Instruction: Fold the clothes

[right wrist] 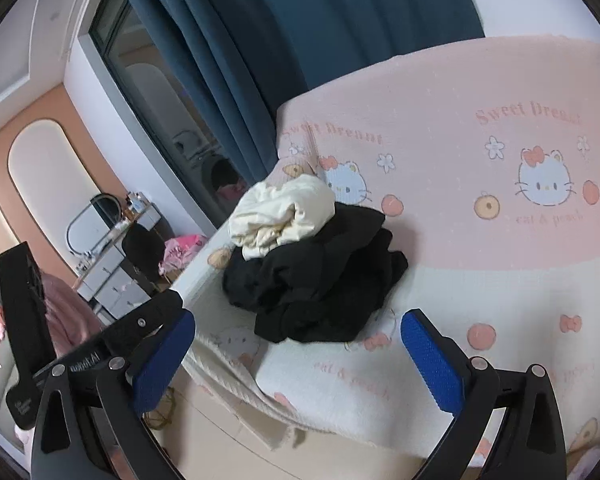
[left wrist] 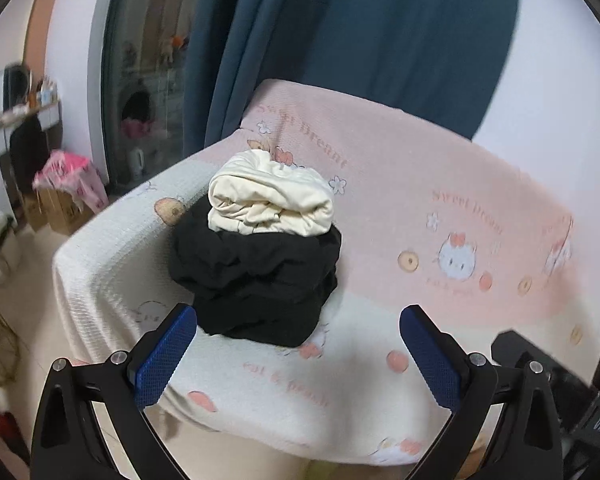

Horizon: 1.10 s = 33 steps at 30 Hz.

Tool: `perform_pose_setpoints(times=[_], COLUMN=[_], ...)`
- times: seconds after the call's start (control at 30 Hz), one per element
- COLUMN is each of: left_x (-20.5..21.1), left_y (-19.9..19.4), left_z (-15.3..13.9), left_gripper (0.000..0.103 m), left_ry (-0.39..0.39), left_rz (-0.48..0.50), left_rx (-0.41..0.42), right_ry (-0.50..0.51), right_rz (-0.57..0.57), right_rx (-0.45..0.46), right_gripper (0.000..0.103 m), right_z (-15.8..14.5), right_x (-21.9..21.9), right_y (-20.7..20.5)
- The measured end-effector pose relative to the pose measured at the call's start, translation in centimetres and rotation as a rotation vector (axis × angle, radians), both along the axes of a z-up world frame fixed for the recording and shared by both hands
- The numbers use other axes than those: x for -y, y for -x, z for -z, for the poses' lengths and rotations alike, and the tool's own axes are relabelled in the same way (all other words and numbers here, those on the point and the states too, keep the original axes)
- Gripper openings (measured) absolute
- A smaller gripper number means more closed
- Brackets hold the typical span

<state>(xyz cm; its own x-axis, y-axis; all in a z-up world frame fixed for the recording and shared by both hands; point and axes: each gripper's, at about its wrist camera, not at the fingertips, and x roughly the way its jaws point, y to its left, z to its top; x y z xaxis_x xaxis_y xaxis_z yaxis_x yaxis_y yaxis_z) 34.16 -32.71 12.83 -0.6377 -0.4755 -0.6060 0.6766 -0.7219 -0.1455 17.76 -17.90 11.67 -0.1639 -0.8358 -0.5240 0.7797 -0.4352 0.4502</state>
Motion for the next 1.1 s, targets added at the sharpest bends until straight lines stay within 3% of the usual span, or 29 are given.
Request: perform_pose_setpoints(times=[0.3,0.43,0.5,0.57,0.73,0.8,0.83,0.9,1.0,1.1], left_x=[-2.0,-2.1,-2.5,-3.1,-4.7,-5.0,-5.1,-4.8,-4.3,-4.3], left_y=[-2.6,-3.6,-4.0,-4.4,-5.5,-4.5,-3.8,-1.7,-1.1,-1.6], left_z=[2.0,2.1,1.8,1.4,0.0,0.5,0.8,2.4,4.4,4.7], left_gripper=[0.103,0.103,0.103,0.103,0.103,0.103,0.103,0.103,0.103,0.103], left_ry=[0.11,0.129,0.18,0.249,0.409,0.475,0.486,0.413,0.229,0.161], left_rz=[-0.066,-0.09,-0.116,-0.154,-0.364,-0.457,-0.445,-0.309,-0.145,-0.093], left_rx=[0.139,0.168,0.165,0.158,0.09,0.167,0.213,0.329,0.307,0.247], right_ry=[-0.15,-0.21,-0.227,-0.212,-0.119,-0.098,-0.091,-0.101,-0.14,-0.168], right_rz=[0.095,0.061,0.04,0.017,0.011,0.011,0.01,0.015,0.023,0.038], right_rx=[-0.213,-0.321,-0.356,-0.346,-0.288,-0.27,-0.262,-0.25,-0.247,-0.239], right_gripper=[0.103,0.103,0.103,0.103,0.103,0.103,0.103,0.103,0.103,0.103], right_z=[0.6,1.3,1.6,1.8,1.0,0.8,0.7,0.7,1.3,1.9], right_x=[-1.7,-1.4,-1.0,-0.8,-1.5,-1.8,-1.9,-1.9,-1.7,-1.6], right_y=[-3.7,-5.6,-6.4,-6.7,-6.8,-6.7,-6.7,-6.5,-6.0,-5.4])
